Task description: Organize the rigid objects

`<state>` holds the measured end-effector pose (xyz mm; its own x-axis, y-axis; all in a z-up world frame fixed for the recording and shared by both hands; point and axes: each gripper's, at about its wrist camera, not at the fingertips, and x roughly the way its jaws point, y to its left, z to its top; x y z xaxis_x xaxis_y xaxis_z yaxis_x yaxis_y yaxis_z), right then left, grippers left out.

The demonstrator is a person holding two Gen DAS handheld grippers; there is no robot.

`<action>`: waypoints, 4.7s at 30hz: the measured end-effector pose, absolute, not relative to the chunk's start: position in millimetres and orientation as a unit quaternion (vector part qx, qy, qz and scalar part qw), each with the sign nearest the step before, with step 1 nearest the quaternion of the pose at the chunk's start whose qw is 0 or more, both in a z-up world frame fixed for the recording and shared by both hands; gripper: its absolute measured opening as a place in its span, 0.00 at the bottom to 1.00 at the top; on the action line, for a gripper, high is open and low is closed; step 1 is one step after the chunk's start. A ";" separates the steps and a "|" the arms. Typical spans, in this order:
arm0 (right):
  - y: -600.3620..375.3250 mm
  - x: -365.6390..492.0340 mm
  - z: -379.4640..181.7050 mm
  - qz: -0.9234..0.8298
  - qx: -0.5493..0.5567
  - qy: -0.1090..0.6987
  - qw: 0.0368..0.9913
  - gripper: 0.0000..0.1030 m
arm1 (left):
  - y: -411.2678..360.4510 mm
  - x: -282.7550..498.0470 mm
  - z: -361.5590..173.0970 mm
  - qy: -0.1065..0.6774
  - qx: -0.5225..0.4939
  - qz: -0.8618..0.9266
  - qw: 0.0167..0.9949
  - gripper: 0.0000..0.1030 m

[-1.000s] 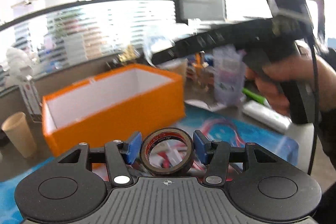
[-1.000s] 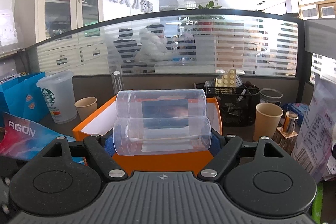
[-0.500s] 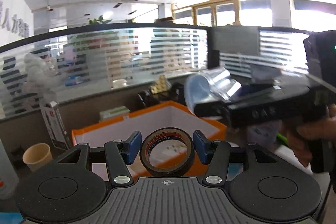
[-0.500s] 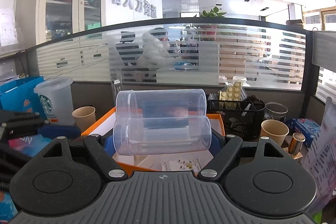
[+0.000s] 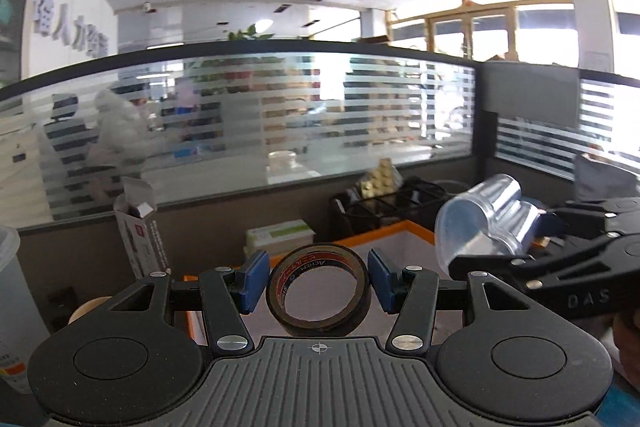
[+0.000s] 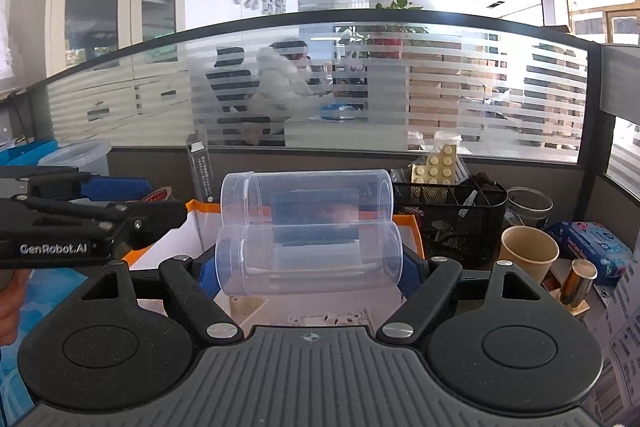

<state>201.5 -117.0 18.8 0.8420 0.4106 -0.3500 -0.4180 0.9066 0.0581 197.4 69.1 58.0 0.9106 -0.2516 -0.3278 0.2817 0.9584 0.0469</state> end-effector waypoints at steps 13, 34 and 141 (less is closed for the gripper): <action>-93.7 244.6 6.5 0.212 -0.025 0.218 0.952 0.76 | 66.3 235.3 29.7 0.202 0.034 -0.104 0.973 0.51; -82.6 288.0 -46.4 0.161 -0.083 0.307 0.934 0.77 | 73.4 257.3 -6.6 0.263 0.031 -0.069 0.962 0.52; -107.3 120.7 -100.7 0.259 -0.066 0.307 0.913 0.08 | 94.3 68.7 -46.3 0.268 0.024 -0.222 0.937 0.16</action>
